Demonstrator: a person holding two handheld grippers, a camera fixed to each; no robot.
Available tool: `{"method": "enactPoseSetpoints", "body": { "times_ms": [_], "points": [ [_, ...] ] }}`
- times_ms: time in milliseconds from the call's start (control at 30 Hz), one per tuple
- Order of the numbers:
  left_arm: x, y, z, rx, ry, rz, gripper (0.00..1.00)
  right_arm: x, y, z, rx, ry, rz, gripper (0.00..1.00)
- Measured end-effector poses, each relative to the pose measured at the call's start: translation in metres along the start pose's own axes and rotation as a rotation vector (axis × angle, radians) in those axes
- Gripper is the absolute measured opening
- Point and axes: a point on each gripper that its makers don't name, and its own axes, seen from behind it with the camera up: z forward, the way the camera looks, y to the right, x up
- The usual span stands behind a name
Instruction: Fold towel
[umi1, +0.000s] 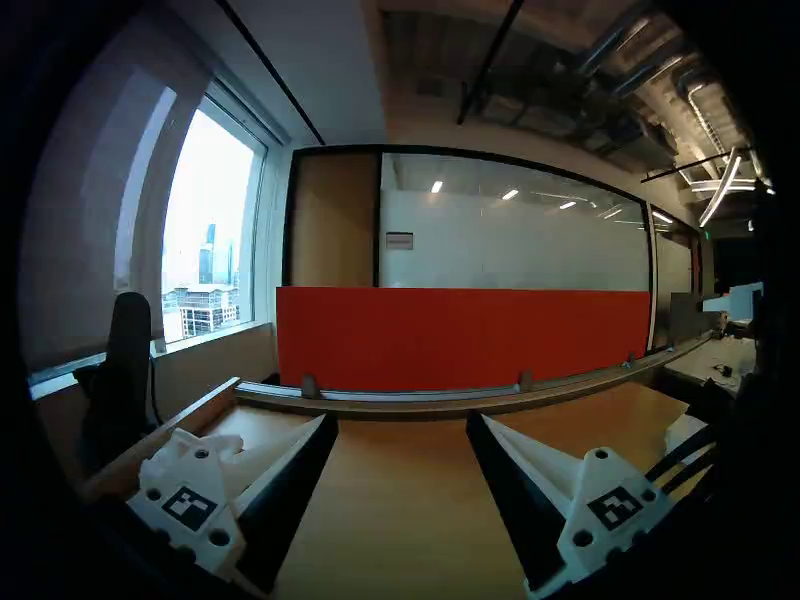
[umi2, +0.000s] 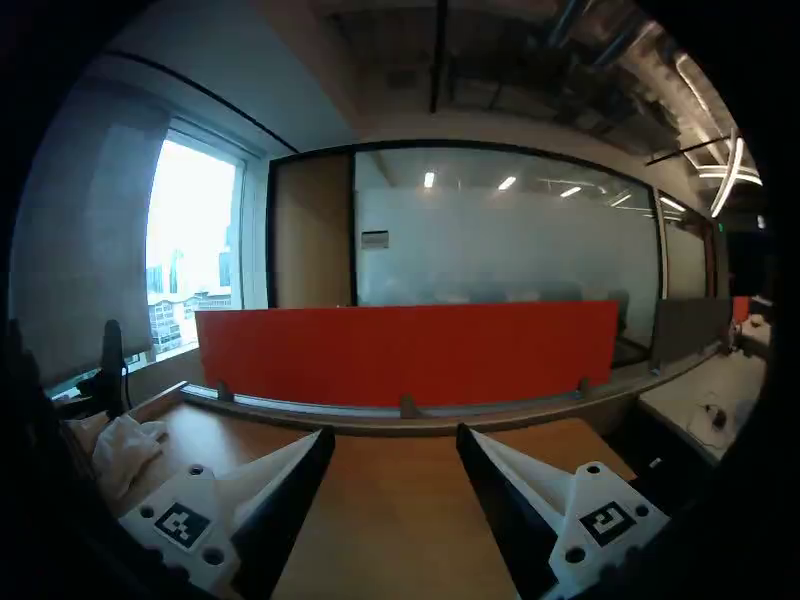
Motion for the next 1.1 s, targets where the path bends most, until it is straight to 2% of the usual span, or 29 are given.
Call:
{"method": "enactPoseSetpoints", "body": {
  "times_ms": [267,667,1100],
  "points": [
    [-0.019,-0.002,-0.004,0.007,0.019,0.016,0.95,-0.007,-0.004,-0.003,-0.004,0.0,0.028,0.93],
    [-0.055,-0.011,-0.007,0.043,0.05,0.024,0.95,-0.02,-0.007,0.003,-0.004,0.015,0.067,0.94],
    [-0.109,-0.017,-0.014,0.057,0.051,0.006,0.95,-0.051,-0.018,0.009,0.001,0.011,0.047,0.94]
  ]
}}
